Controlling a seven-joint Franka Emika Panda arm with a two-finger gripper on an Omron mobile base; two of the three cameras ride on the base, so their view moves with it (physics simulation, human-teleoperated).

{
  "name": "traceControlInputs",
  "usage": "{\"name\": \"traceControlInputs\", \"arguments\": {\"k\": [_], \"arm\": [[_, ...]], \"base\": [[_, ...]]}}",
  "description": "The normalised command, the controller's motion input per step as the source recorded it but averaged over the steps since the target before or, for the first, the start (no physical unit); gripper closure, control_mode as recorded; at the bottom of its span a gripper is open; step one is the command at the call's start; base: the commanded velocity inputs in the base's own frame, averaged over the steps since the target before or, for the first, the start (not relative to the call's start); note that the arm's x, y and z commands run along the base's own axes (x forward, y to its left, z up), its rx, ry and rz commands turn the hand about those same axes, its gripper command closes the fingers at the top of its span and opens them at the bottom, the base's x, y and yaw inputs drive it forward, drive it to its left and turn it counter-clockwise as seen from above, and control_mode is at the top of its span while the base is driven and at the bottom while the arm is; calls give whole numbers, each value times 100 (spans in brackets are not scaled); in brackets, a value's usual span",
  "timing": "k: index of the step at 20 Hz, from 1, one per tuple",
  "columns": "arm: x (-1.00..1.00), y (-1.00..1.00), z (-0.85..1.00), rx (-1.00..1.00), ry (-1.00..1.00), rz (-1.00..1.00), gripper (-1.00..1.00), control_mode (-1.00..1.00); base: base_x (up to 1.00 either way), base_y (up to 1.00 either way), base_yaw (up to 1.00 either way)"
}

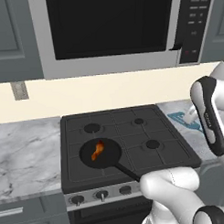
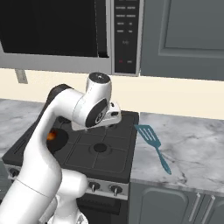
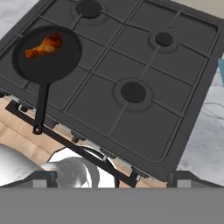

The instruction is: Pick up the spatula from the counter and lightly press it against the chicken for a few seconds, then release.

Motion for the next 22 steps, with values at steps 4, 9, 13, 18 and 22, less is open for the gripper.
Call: {"name": "traceControlInputs", "arguments": {"k": [4,9,13,18,22], "arm": [[-1,-44,-18,4,3,6,-100,-100],[2,-45,-21,-1,5,2,-100,-100],[0,-19,-16,-10,5,0,-100,-100],[0,-16,-7,-13,4,-5,-100,-100],[0,-23,-3,1,4,-6,-100,-100]], "base": [[0,0,0],[0,0,0],[0,0,0],[0,0,0],[0,0,0]]}}
